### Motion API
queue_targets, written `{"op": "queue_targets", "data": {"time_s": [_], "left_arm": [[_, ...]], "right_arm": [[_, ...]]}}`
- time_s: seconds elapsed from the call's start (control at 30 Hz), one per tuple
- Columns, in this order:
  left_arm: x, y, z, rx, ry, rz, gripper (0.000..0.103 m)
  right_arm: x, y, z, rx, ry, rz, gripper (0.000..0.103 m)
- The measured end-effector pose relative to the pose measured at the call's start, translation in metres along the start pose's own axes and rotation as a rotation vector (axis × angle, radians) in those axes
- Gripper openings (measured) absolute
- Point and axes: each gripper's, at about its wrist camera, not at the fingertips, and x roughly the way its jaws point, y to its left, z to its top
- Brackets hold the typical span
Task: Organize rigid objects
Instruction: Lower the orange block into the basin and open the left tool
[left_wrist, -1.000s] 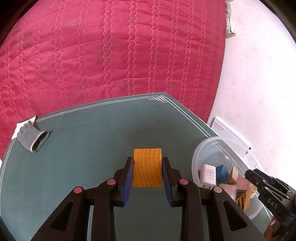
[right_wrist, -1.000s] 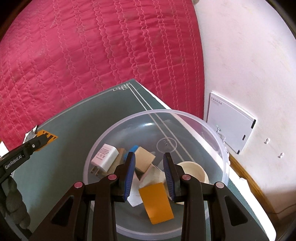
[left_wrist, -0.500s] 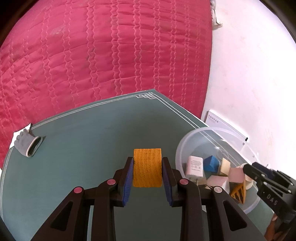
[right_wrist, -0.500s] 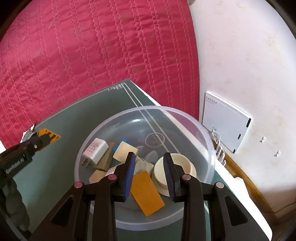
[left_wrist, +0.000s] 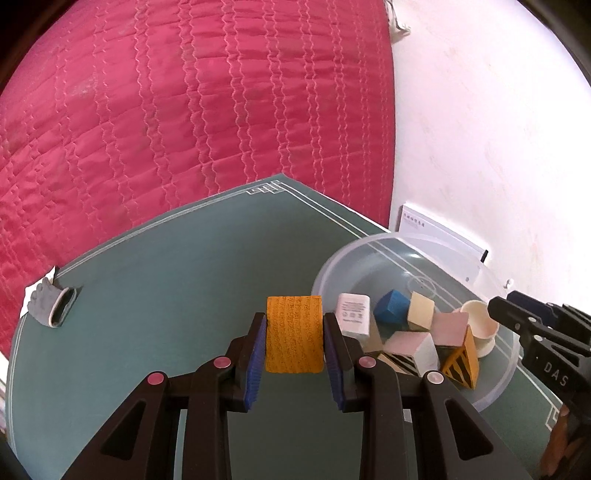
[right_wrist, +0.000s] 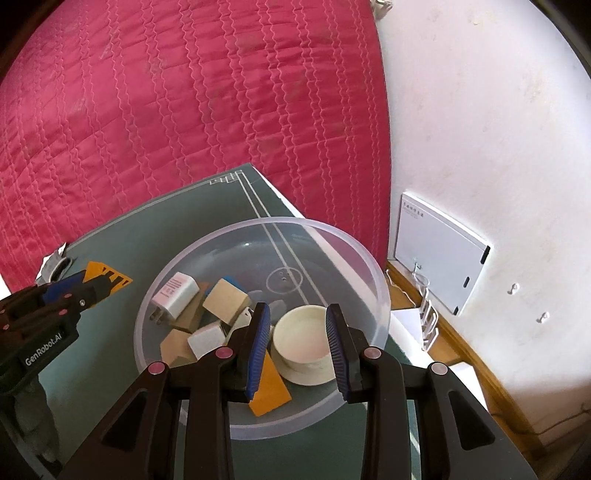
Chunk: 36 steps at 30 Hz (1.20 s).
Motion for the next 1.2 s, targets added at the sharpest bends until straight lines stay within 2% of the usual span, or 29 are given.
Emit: {"op": "queue_targets", "data": {"time_s": [0.73, 1.1, 1.2], "left_arm": [[0.015, -0.06, 0.009, 0.08, 0.031, -0.004, 0.031], [0.023, -0.075, 0.013, 0.094, 0.034, -0.025, 0.032], [0.023, -0.077, 0.013, 0.093, 0.037, -0.03, 0.037]], "right_arm": [[-0.003, -0.03, -0.011, -0.001, -0.042, 0.011, 0.033], [-0.007, -0.039, -0.008, 0.024, -0.055, 0.015, 0.033], [-0.007, -0.039, -0.008, 0.024, -0.055, 0.014, 0.033]]}}
